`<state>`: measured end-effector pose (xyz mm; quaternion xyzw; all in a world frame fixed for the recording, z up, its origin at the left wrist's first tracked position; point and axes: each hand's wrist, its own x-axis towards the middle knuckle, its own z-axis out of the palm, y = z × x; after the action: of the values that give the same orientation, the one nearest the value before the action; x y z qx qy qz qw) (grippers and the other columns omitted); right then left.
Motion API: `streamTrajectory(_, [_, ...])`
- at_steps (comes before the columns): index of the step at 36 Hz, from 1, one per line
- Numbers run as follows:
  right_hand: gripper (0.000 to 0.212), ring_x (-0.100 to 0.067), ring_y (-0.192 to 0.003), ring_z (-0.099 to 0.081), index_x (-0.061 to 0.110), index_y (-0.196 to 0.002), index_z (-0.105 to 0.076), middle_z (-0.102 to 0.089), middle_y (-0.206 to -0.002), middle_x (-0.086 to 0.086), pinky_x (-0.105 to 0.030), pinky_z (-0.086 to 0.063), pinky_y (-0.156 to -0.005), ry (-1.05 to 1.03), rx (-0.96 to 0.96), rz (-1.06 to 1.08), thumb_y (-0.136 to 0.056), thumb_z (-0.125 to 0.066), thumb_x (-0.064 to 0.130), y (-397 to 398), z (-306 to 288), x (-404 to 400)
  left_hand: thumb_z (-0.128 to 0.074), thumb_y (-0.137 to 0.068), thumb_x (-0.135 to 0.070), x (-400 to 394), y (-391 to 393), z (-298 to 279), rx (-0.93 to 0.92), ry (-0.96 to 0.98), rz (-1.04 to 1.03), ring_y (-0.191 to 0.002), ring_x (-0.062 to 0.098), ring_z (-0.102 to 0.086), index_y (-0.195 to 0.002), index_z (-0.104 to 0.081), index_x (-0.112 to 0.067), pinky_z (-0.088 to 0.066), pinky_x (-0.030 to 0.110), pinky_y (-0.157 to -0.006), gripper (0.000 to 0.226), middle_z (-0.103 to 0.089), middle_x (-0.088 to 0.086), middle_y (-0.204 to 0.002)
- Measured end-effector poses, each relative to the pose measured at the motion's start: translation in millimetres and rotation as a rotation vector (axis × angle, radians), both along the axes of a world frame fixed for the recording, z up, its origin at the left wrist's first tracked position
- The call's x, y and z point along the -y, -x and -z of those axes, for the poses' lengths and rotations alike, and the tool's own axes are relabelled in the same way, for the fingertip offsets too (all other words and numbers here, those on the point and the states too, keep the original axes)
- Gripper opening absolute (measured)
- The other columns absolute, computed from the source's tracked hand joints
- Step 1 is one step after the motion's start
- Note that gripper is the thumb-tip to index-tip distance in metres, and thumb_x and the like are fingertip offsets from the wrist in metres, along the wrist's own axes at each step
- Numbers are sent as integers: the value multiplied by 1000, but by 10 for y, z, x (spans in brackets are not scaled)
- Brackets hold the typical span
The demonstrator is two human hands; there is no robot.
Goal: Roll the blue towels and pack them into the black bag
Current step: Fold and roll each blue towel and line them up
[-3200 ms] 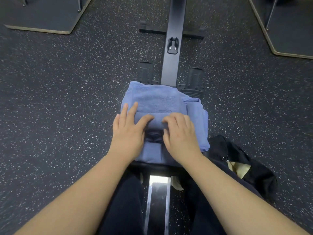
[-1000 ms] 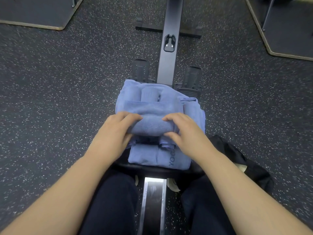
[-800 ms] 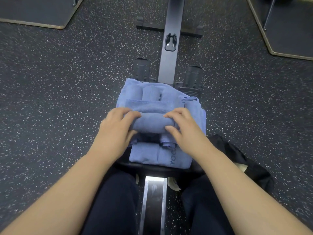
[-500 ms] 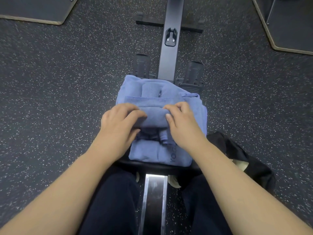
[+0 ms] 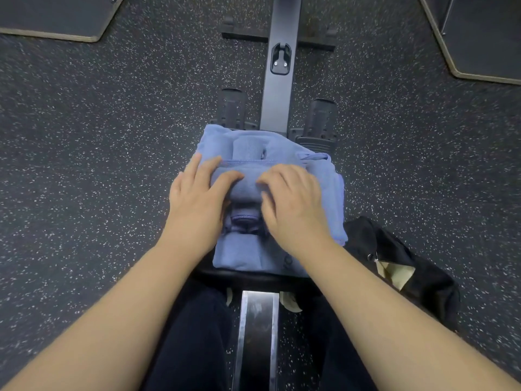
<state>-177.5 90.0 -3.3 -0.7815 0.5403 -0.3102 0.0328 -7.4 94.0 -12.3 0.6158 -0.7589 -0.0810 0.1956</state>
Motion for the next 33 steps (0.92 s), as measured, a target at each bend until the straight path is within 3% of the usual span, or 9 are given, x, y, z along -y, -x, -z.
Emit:
streamTrajectory(5, [42, -26, -113, -47, 10, -114, -62, -59, -119, -7, -38, -34, -101, -103, -60, -24, -72, -63, 10, 30, 119, 59, -52, -79, -14, 23, 77, -66, -50, 10, -75, -134, 36, -29, -120, -60, -25, -29, 56, -100, 43, -44, 18, -138])
streamTrajectory(10, [44, -27, -113, -51, 14, -119, -62, -60, -123, -3, -40, -41, -99, -207, 14, 13, -76, -61, 5, 31, 82, 133, -59, -83, -13, -66, 14, -158, -130, 149, -98, -94, 25, -37, -108, -56, -32, -33, 39, -81, 32, -45, 10, -103])
streamTrajectory(14, [44, -30, -107, -53, 15, -121, -61, -62, -119, -2, -45, -45, -93, -208, 3, 23, -77, -62, 7, 35, 55, 130, -60, -90, -12, -123, 71, -159, -328, -141, -64, -92, 23, -51, -123, -54, -30, -42, 35, -84, 38, -48, -5, -97])
streamTrajectory(19, [41, -33, -103, -55, 15, -122, -61, -64, -118, -3, -47, -44, -88, -230, 69, 82, -82, -66, 12, 19, 16, 115, -54, -96, -14, -90, 199, -194, -571, -273, -110, -83, -8, -56, -129, -46, -39, -36, 2, -70, 42, -55, -22, -93])
streamTrajectory(22, [40, -32, -106, -54, 19, -126, -59, -63, -122, -1, -44, -40, -91, -300, 133, 116, -86, -64, 16, 27, -28, 86, -48, -98, -8, -51, 250, -202, -714, -289, -50, -72, -5, -53, -130, -43, -42, -38, 6, -70, 47, -58, -12, -91])
streamTrajectory(24, [41, -28, -110, -50, 22, -129, -55, -61, -125, 3, -41, -38, -94, -349, 188, 122, -89, -62, 19, 48, -74, 46, -45, -99, -4, -48, 284, -217, -803, -289, -14, -65, 5, -47, -127, -42, -46, -47, 22, -68, 50, -55, 1, -82])
streamTrajectory(27, [43, -23, -116, -48, 21, -132, -51, -59, -128, 4, -28, -33, -96, -405, 288, 97, -91, -61, 18, 91, -174, -40, -42, -100, -5, -50, 370, -286, -930, -319, 10, -75, 15, -47, -125, -43, -51, -51, 49, -79, 52, -57, 15, -96])
streamTrajectory(31, [43, -20, -123, -47, 16, -135, -48, -55, -133, 0, -20, -30, -97, -493, 359, 58, -94, -58, 18, 174, -323, -167, -42, -98, 3, -77, 534, -356, -1129, -338, 84, -86, 0, -58, -125, -43, -43, -52, 20, -79, 53, -57, -7, -121])
streamTrajectory(33, [42, -17, -123, -46, 16, -136, -48, -55, -134, 0, -15, -29, -93, -538, 371, 49, -95, -56, 17, 240, -376, -226, -43, -97, 6, -116, 619, -373, -1201, -357, 108, -98, -2, -59, -126, -42, -43, -49, 16, -83, 57, -52, -6, -135])
